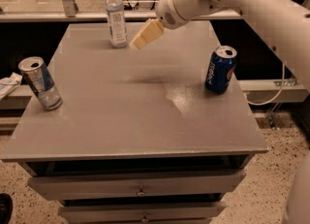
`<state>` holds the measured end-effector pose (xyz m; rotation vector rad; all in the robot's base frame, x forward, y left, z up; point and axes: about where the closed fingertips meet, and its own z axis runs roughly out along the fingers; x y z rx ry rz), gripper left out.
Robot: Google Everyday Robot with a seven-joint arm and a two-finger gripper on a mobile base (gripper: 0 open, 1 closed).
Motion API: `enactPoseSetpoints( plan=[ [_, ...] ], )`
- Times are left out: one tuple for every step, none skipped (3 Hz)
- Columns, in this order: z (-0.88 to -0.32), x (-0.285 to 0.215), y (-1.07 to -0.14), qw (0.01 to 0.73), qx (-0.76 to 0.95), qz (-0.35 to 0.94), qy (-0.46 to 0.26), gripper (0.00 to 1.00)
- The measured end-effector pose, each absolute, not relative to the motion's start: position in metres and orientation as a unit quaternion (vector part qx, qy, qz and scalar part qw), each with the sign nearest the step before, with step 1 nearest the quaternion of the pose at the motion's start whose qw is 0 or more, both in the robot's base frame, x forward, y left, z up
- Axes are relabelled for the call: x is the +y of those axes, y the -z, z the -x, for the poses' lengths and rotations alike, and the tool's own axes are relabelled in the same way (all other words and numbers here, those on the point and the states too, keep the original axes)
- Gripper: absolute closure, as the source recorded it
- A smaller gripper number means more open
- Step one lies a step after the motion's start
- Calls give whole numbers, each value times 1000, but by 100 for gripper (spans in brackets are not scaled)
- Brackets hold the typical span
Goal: Knock blue plastic bottle over
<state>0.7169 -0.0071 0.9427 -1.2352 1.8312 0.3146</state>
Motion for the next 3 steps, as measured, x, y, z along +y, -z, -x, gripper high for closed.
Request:
enactPoseSetpoints(
  plan=[
    [-773, 27, -938, 476, 729, 464, -163, 0],
    [-794, 45, -933, 490, 724, 448, -187, 0],
    [-806, 68, -932, 505, 715, 434, -214, 0]
  ],
)
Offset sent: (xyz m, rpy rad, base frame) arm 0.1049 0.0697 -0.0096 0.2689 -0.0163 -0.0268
